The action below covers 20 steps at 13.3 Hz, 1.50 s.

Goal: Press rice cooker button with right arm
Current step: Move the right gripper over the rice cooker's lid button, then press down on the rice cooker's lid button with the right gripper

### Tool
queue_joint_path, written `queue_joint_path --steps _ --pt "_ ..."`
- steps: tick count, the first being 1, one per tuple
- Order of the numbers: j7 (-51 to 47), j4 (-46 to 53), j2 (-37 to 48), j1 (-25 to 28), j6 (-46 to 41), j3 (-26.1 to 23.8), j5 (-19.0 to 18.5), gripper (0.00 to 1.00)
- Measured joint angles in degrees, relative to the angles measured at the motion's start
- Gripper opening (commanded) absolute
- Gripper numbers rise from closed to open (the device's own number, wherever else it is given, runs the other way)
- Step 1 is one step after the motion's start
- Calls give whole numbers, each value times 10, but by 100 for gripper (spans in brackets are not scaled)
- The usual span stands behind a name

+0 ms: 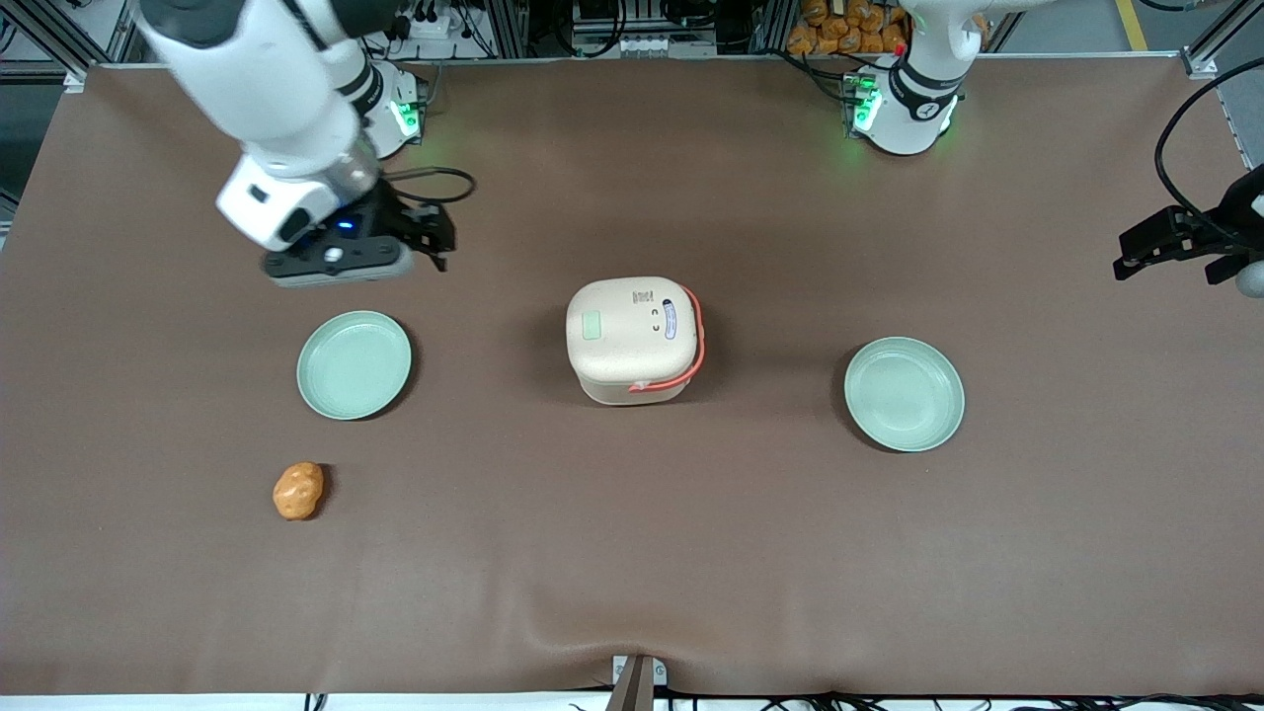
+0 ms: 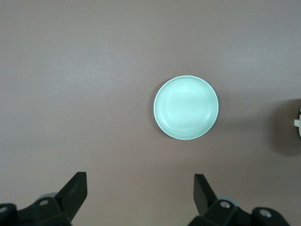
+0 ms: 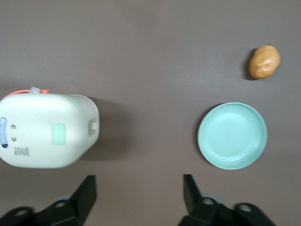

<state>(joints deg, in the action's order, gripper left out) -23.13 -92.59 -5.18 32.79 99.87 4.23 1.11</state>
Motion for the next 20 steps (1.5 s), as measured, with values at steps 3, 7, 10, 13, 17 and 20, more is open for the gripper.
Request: queue_joint_path --steps 3,7,10,13,17,20 --pt "-49 0 -32 29 39 0 0 32" --pt "-103 0 -80 71 100 0 0 0" --pt "-149 1 -121 105 138 0 0 0" --pt "-163 2 -152 122 174 0 0 0" --pt "-171 7 -185 131 189 0 0 0" --pt "-171 12 -199 131 194 2 0 0"
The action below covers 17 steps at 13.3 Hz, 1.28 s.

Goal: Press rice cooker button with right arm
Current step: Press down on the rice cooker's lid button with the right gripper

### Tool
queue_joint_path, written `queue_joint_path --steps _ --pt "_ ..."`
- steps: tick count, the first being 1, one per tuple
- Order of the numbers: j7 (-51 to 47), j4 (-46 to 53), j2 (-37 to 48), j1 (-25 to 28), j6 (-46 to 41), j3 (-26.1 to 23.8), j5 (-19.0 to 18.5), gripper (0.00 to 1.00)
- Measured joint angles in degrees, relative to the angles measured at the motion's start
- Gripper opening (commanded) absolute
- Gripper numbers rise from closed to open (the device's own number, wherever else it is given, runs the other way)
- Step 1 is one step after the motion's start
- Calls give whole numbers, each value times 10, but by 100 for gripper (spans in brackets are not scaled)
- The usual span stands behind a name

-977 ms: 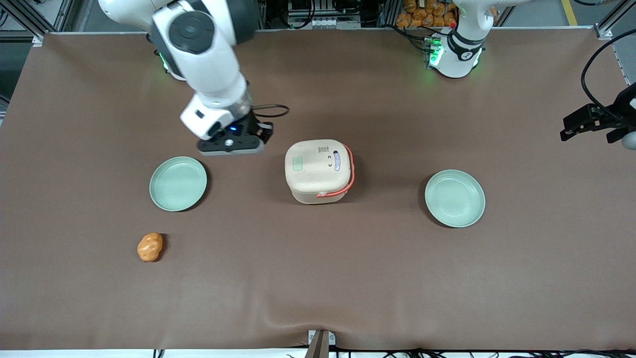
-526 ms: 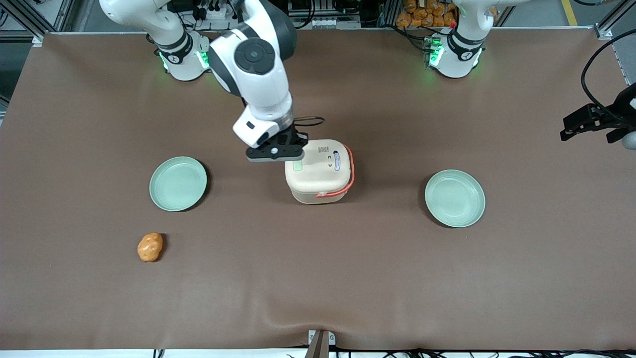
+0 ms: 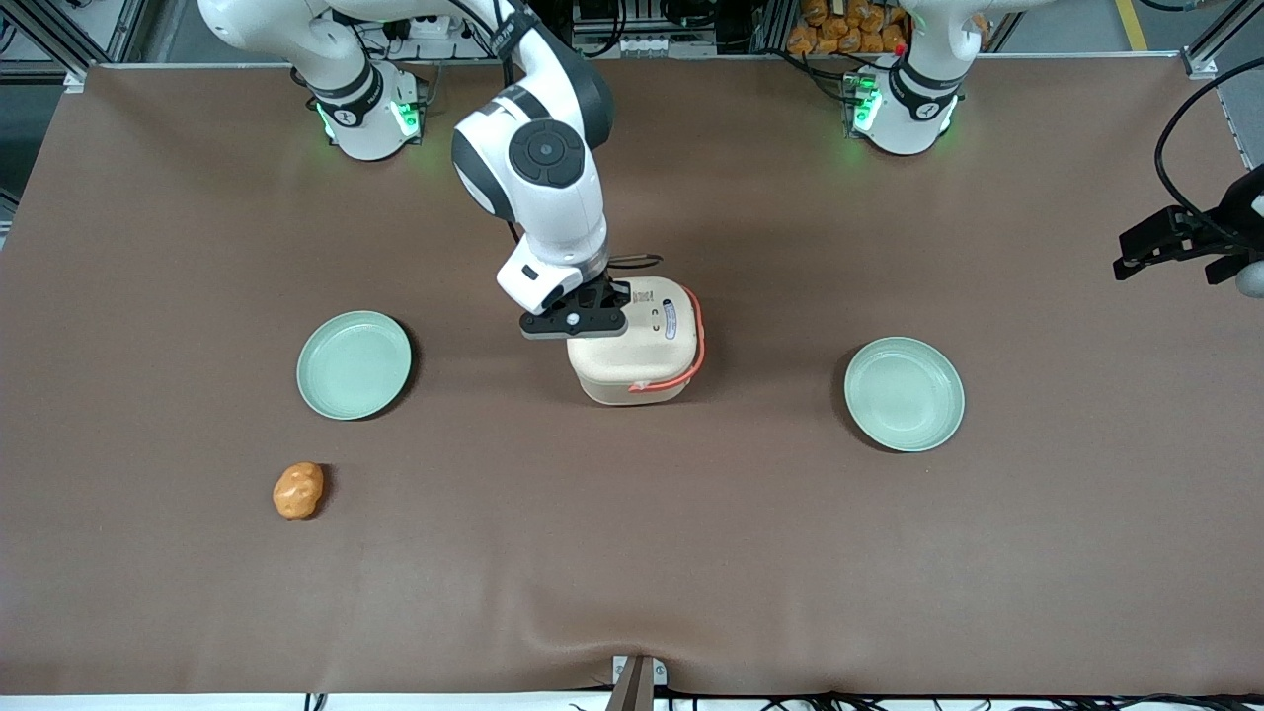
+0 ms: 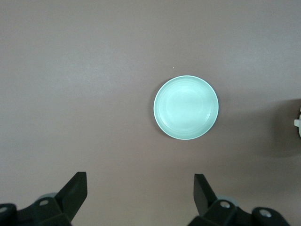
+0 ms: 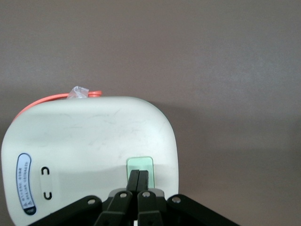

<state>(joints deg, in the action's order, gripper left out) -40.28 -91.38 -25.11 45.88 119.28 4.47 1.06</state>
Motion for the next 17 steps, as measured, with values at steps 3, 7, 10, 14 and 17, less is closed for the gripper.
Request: queue_joint_path --steps 3,7,10,14,17 --pt "0 2 -6 0 0 2 0 0" --pt "0 4 -18 0 2 1 0 0" --pt "-4 5 -21 1 5 1 0 0" --pt "-14 5 -21 1 5 1 0 0" --pt "-17 7 -21 1 4 1 0 0"
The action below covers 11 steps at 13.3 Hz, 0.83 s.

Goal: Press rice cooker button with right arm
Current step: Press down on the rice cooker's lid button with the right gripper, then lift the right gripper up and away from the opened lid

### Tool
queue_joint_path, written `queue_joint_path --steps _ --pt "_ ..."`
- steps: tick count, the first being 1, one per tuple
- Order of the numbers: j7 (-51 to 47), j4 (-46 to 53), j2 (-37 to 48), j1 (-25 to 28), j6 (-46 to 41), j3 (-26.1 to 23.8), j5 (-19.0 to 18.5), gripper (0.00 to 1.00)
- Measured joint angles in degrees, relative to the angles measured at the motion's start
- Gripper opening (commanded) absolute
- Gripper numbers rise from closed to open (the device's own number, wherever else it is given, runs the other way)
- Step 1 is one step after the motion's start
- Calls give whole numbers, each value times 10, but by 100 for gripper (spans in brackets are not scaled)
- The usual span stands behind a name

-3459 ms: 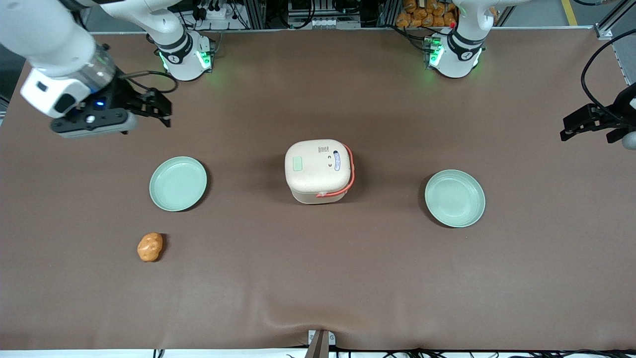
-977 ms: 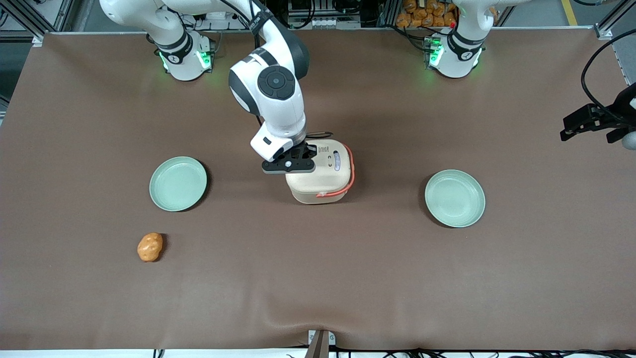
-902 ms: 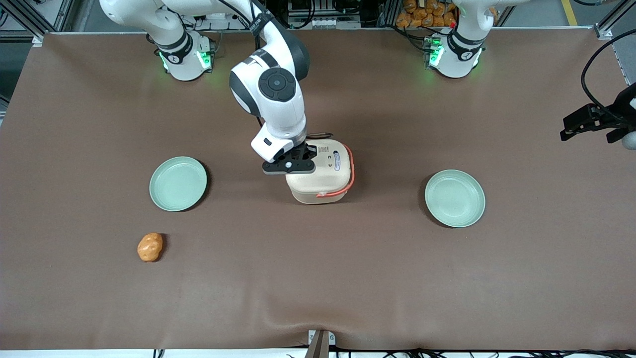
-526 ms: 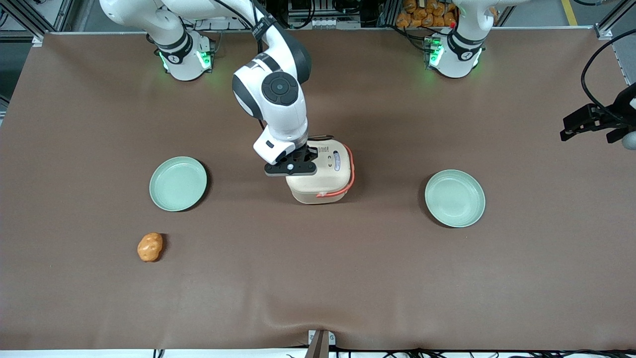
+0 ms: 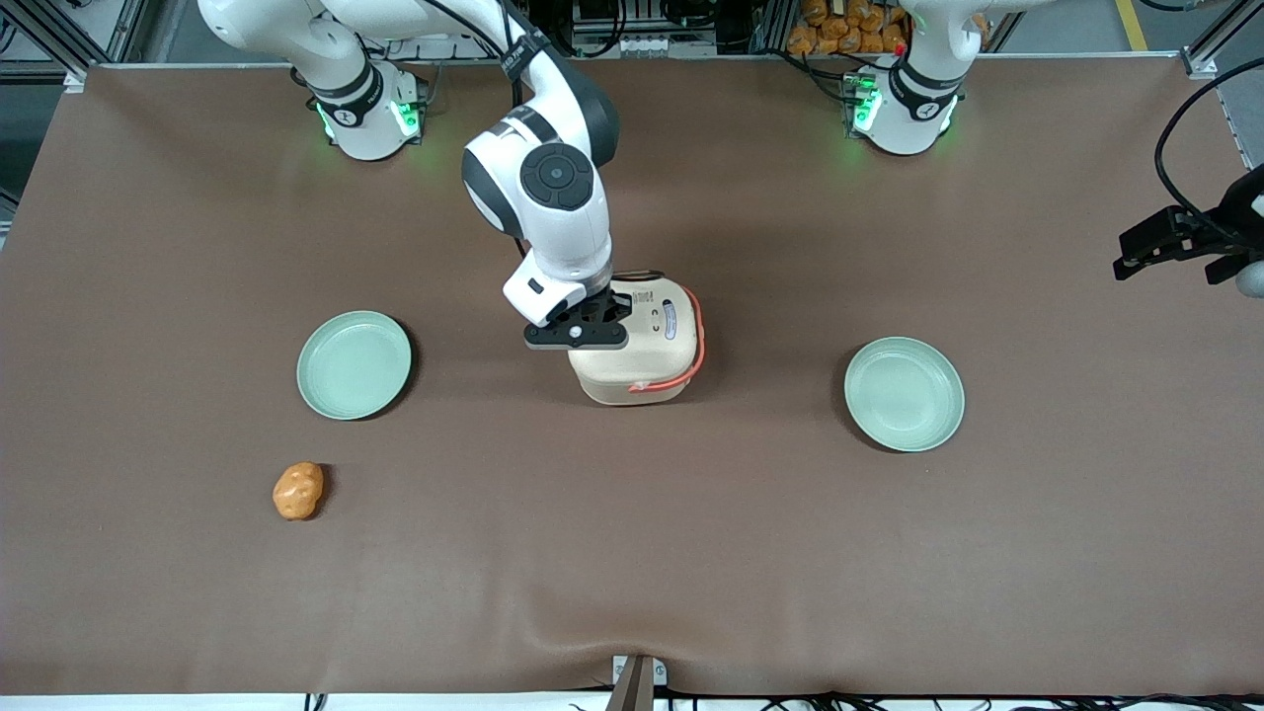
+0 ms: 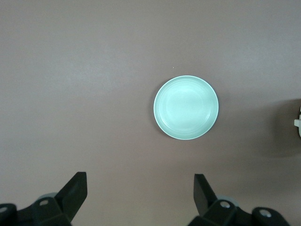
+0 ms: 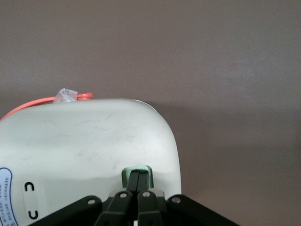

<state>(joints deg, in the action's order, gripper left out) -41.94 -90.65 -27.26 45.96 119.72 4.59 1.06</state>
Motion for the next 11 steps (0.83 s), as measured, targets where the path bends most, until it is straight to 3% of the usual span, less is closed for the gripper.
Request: queue_joint_path --steps 1,2,3,4,5,8,11 --pt "0 4 1 0 -1 0 0 17" --pt "0 13 4 0 -9 1 0 20" --pt "0 30 12 0 -33 2 0 41" --pt "0 53 24 0 -71 4 0 75" --pt "0 79 39 -1 -118 5 0 100" --pt "0 152 87 -13 -245 11 0 100" --pt "2 180 119 -37 -303 14 -1 100"
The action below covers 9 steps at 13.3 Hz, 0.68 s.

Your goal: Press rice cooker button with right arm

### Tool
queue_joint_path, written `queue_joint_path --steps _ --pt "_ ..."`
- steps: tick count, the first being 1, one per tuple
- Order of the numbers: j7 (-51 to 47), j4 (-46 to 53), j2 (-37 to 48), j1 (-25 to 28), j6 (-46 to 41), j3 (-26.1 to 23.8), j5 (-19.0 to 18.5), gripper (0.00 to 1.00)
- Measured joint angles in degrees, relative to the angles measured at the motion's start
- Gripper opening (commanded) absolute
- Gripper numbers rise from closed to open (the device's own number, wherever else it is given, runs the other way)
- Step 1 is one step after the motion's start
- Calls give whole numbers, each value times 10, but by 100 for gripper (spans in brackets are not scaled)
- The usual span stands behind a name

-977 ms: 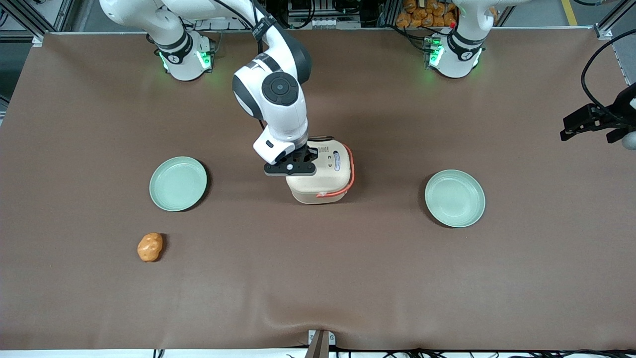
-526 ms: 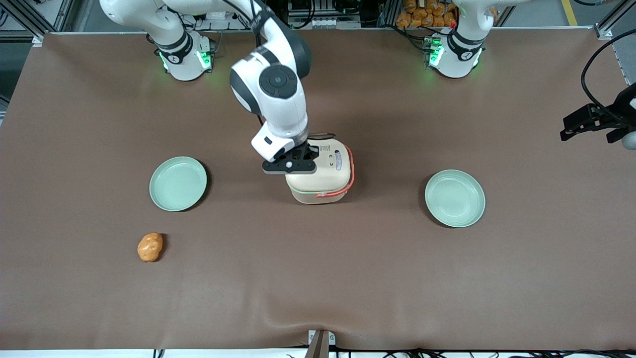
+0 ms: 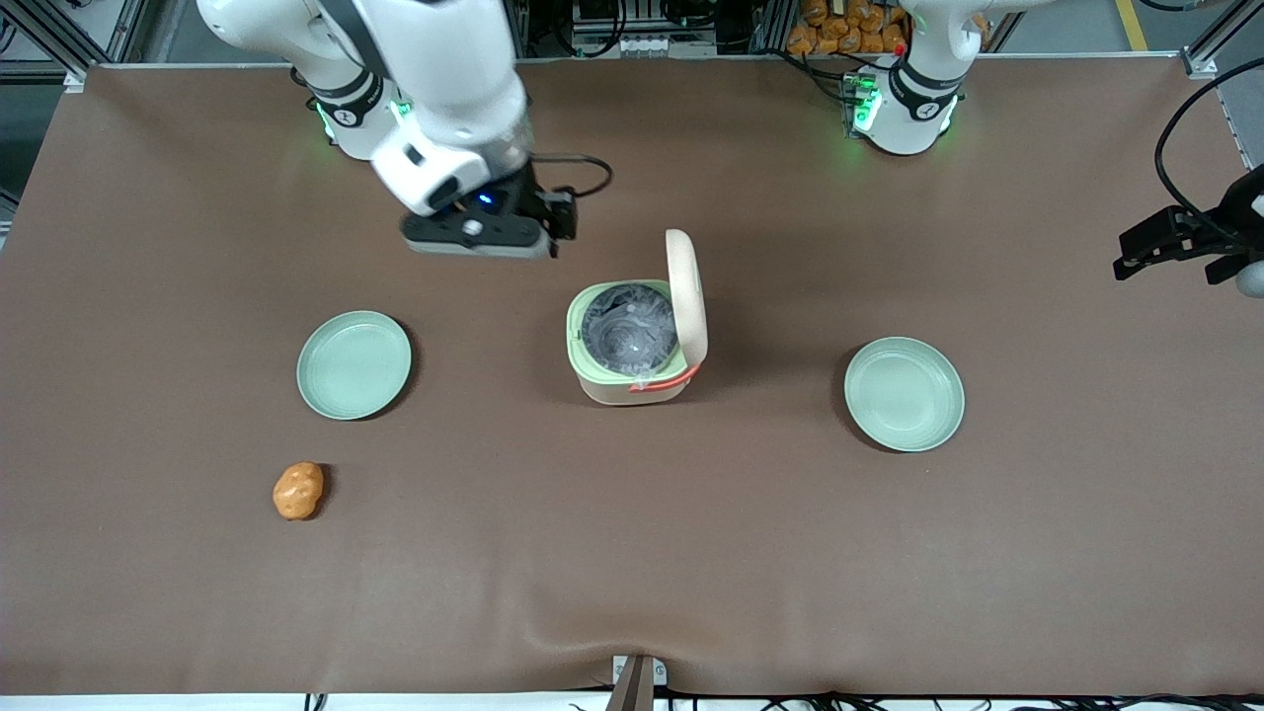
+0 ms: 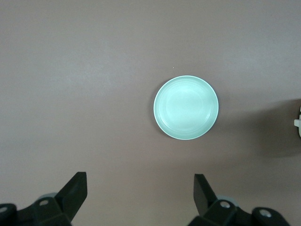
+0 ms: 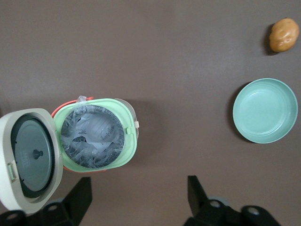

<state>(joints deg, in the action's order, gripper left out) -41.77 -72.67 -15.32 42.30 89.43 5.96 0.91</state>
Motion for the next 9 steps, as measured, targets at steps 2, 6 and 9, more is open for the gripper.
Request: queue_joint_path --steps 2,6,9 --pt "9 4 22 -25 -14 1 -1 100" --pt "106 5 63 -115 -59 4 -1 100" --pt "190 5 80 -184 -87 5 -2 100"
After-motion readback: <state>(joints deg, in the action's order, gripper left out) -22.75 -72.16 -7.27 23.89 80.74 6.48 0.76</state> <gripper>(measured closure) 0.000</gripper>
